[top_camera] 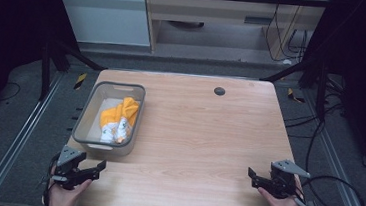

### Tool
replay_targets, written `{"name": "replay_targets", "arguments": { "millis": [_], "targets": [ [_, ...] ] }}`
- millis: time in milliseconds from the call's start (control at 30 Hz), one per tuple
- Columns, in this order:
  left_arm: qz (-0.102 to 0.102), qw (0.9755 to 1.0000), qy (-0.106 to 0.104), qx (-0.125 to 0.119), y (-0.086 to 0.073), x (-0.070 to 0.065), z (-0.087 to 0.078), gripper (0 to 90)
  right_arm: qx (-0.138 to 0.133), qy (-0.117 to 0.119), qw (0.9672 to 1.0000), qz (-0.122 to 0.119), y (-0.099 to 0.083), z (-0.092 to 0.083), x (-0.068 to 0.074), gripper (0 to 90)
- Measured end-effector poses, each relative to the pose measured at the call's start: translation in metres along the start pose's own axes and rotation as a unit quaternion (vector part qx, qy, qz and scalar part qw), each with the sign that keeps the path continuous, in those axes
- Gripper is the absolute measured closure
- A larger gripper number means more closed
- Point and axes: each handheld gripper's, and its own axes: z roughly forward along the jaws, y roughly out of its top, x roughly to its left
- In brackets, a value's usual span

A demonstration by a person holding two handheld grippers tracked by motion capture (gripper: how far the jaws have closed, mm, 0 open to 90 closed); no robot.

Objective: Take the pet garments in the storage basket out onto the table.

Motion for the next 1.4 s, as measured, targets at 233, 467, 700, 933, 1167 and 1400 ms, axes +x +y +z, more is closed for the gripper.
{"name": "replay_targets", "arguments": {
  "millis": [233,467,700,933,1167,1400],
  "targets": [
    [-0.011,0.9999,-0.004,-0.009,0.003,-0.002,-0.007,18.6,0.005,-0.003,1.0,-0.006,0.0,0.002,0.001,12.6],
    [-0.017,0.9995,-0.011,-0.024,0.008,-0.003,-0.014,19.1,0.008,-0.005,0.9999,-0.011,-0.001,0.003,0.001,12.0],
    [-0.013,0.9994,-0.012,-0.03,0.012,-0.006,-0.019,19.0,0.012,-0.005,0.9999,-0.009,-0.001,0.003,0.002,11.7],
    [-0.014,0.9989,-0.022,-0.039,0.019,-0.009,-0.024,18.9,0.015,-0.007,0.9997,-0.017,-0.002,0.005,0.002,11.5],
    [-0.013,0.9983,-0.031,-0.048,0.027,-0.013,-0.03,18.8,0.018,-0.006,0.9997,-0.014,-0.002,0.005,0.003,11.4],
    [-0.008,0.9982,-0.032,-0.049,0.035,-0.013,-0.032,18.8,0.018,-0.007,0.9997,-0.016,-0.002,0.005,0.003,11.3]
  ]
}}
